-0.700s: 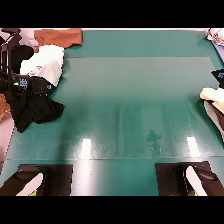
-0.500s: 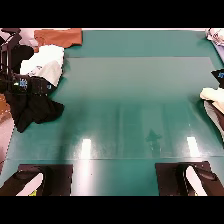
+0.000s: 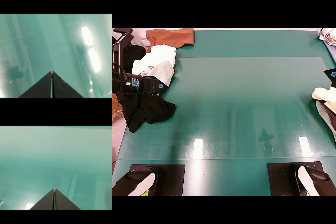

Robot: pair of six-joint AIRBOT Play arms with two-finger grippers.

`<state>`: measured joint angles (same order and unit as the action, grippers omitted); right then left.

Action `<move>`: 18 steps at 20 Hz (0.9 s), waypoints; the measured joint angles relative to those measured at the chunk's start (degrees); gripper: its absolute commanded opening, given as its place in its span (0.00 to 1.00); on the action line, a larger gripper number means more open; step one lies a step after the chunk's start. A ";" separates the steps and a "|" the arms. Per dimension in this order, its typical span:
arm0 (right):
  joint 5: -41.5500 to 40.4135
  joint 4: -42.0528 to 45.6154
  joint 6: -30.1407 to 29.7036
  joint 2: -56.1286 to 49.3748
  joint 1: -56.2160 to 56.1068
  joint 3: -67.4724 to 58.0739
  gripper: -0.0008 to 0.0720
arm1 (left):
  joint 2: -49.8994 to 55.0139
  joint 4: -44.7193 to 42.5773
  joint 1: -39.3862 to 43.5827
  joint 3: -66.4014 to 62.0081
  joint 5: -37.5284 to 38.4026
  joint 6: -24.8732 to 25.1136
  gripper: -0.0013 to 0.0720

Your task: Fold the shirts.

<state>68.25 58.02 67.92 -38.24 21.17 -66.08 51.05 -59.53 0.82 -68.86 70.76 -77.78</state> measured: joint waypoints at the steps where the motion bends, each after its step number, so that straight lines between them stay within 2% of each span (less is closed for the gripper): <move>1: -0.28 0.00 0.00 0.00 0.00 0.00 0.04 | 0.00 0.02 0.00 0.00 -1.38 0.09 0.06; 10: -1.68 0.02 -0.02 0.00 0.00 0.00 0.04 | 0.00 1.33 0.00 0.00 -14.36 0.09 0.06; 18: -2.29 0.02 -0.02 0.00 0.00 0.00 0.04 | 0.00 3.10 0.00 0.00 -16.59 -0.13 0.06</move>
<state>65.95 58.04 67.90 -38.24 21.17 -66.08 51.05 -56.42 0.82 -68.86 54.17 -77.91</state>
